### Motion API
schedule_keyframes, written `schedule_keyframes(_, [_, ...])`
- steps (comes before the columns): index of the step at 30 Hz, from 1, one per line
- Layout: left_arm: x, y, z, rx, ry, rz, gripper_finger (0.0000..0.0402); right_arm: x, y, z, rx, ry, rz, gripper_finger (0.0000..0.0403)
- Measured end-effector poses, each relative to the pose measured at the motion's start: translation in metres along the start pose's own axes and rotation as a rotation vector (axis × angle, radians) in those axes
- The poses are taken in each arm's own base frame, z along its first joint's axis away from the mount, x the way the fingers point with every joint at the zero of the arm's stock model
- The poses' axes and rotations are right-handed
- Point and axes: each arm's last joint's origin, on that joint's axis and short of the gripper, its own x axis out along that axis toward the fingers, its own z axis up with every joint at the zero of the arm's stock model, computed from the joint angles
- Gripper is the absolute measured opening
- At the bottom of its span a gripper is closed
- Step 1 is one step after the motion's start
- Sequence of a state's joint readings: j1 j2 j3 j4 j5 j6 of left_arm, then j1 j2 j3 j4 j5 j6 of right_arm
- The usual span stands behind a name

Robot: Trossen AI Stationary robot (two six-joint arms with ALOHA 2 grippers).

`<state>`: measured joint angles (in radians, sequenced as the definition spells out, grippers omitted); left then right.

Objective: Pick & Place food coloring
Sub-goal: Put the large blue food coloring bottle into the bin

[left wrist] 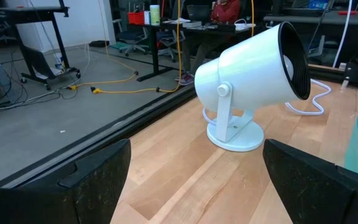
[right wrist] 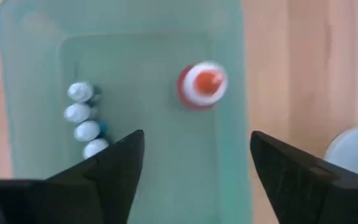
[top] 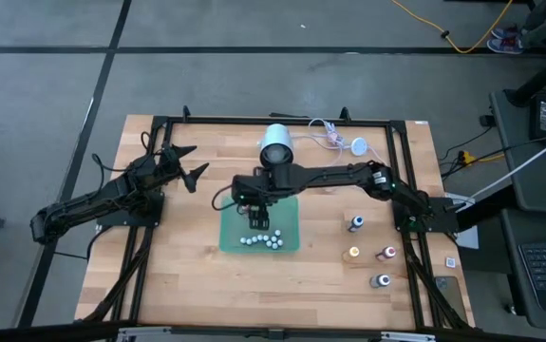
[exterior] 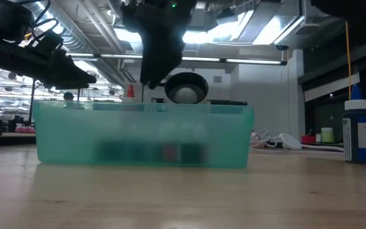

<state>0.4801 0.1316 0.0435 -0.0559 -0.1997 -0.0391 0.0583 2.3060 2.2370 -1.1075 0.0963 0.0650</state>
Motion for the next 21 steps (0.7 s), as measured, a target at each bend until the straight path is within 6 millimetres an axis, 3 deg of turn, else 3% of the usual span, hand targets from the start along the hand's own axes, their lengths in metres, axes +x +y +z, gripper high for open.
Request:
schedule_keyframes(3, [0.0, 0.0, 0.0, 0.0, -0.001, 0.0, 0.0361, -0.006, 0.007, -0.011, 0.066, 0.029, -0.007, 0.0306])
schedule_keyframes(7, [0.0, 0.0, 0.0, 0.0, 0.0, 0.0, 0.0361, -0.029, 0.012, -0.031, 0.169, 0.03, -0.064, 0.0309])
schedule_keyframes(21, [0.0, 0.0, 0.0, 0.0, 0.0, 0.0, 0.0361, -0.074, 0.017, -0.125, 0.612, 0.107, -0.119, 0.0304])
